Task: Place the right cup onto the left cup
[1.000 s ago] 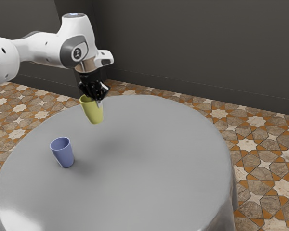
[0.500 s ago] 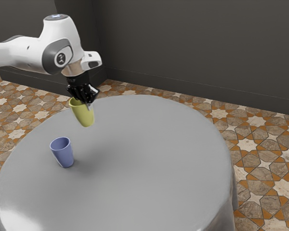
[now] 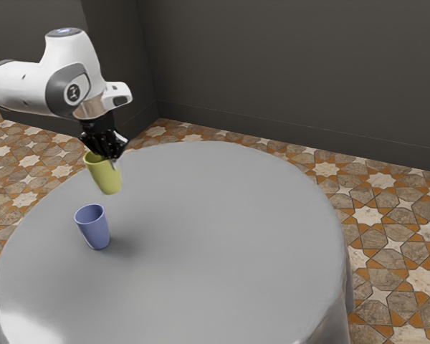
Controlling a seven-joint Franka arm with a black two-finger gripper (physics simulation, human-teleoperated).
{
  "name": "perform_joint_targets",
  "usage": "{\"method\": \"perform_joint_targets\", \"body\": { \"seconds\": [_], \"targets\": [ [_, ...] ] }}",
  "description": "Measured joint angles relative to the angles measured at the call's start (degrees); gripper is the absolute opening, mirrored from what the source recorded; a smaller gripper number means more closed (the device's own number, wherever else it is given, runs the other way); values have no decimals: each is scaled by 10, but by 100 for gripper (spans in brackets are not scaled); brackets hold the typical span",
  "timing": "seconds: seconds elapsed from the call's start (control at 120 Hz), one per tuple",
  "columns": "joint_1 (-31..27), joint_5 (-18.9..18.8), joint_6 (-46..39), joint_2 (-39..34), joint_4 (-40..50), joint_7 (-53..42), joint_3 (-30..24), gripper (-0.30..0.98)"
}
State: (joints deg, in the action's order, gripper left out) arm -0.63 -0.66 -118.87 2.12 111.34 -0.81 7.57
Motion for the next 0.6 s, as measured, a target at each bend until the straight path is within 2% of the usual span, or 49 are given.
{"method": "perform_joint_targets", "body": {
  "seconds": [0.6],
  "targets": [
    [-4,-1,-30,-55,75,2,6,-10]
  ]
}}
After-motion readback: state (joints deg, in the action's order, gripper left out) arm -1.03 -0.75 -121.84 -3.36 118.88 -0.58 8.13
